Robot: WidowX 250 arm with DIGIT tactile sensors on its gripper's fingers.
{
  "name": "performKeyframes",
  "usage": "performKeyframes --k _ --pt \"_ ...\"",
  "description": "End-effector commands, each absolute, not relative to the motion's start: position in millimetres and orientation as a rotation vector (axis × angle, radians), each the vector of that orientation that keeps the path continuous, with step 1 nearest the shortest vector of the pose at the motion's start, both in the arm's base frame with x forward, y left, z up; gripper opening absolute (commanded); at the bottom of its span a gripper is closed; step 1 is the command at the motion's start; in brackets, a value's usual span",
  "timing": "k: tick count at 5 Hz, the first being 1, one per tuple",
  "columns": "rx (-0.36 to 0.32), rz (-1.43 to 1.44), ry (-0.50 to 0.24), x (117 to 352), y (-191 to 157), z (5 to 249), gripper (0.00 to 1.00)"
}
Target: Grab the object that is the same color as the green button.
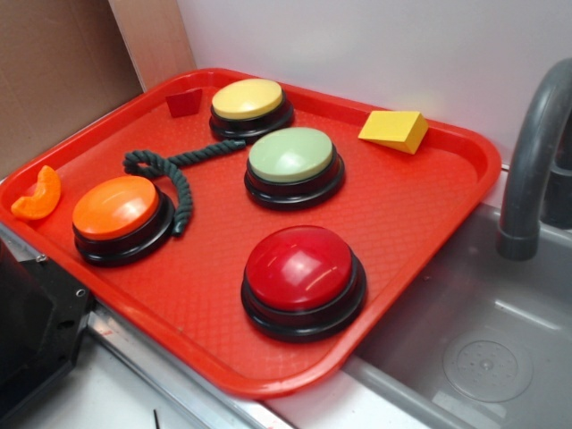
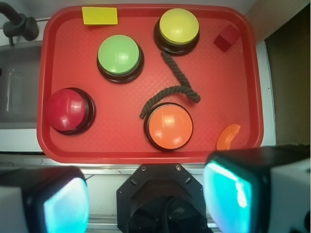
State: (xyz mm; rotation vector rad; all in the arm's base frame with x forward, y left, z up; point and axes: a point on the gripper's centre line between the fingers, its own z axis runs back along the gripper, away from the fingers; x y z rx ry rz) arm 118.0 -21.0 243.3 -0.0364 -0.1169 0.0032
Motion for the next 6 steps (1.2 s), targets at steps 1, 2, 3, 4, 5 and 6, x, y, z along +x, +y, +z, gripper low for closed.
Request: performKeyframes --k 1,2,3,4,5,6 --pt "-0.036 0.003 -0.117 118 -21 243 1.0" --pt "-0.071 0.102 -0.058 146 17 210 1.0" --pt "-0.032 0.203 -0.077 166 39 188 1.0" --pt "-0.05 0.253 -0.088 186 66 141 1.0" --pt "-0.069 0.105 -0.148 194 66 120 1.0" --pt "-0.046 0.047 -0.108 198 69 88 1.0"
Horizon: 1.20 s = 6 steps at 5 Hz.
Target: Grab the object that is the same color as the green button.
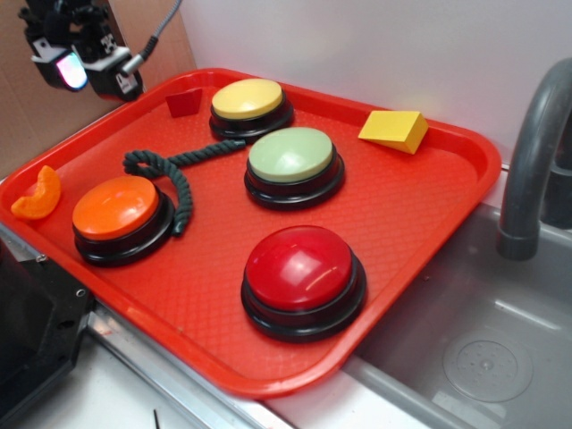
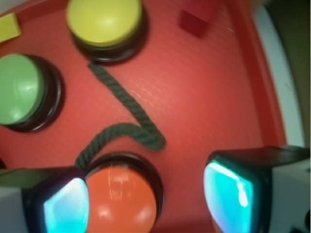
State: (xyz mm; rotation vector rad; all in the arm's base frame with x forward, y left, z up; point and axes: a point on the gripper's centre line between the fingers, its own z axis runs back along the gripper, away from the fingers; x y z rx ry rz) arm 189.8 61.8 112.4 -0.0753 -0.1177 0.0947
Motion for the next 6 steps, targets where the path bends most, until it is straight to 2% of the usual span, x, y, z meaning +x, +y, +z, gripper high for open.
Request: performKeyframes --k 1,3,4,5,6 --pt "-0.043 0.032 -0.069 200 64 65 1.0" --pt "-0.03 0.026 -0.037 207 58 37 1.0" --pt "-0.019 0.039 0.0 209 58 22 0.83" --pt "-0.02 0.047 0.001 208 60 21 0.0" --pt "-0.03 0.074 0.005 207 65 35 0.0"
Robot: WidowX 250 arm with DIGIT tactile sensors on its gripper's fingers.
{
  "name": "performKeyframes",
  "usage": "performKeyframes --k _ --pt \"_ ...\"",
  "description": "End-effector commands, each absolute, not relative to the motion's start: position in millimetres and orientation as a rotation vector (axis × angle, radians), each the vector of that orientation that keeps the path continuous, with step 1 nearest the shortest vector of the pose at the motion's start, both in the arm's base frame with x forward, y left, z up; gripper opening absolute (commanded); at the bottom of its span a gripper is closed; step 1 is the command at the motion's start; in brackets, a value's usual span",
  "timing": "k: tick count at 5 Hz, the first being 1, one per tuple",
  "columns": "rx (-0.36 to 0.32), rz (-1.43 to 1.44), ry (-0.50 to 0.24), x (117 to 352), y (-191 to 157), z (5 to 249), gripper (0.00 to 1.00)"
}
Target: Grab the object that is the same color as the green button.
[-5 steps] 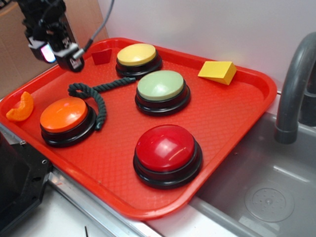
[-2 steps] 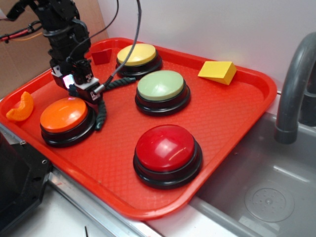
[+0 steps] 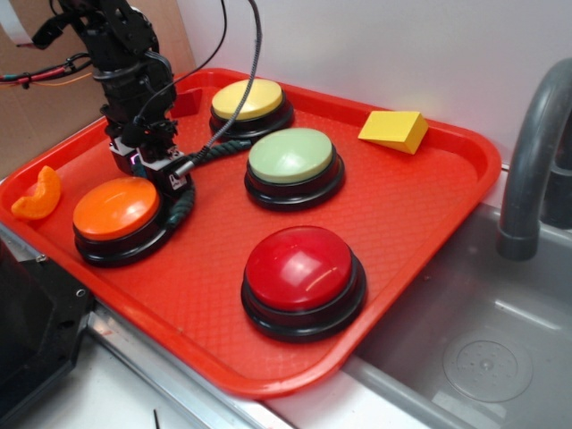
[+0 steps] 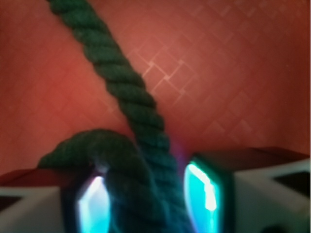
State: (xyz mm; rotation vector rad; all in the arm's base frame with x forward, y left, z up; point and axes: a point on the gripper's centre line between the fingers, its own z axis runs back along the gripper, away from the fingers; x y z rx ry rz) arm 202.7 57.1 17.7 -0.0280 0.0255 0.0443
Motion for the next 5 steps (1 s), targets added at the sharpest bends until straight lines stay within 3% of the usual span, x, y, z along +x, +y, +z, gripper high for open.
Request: performKeyframes --k 1,2,3,4,5 --pt "-0.076 0.157 -0.032 203 73 84 0.0" --pt "-0.096 0.188 -0.125 196 60 135 0.0" --pt "-0.088 0.18 -0.155 189 41 185 0.0" --pt "-0.086 0.181 -0.176 206 21 234 0.0" --pt "-0.084 0.185 -0.172 216 19 233 0.0"
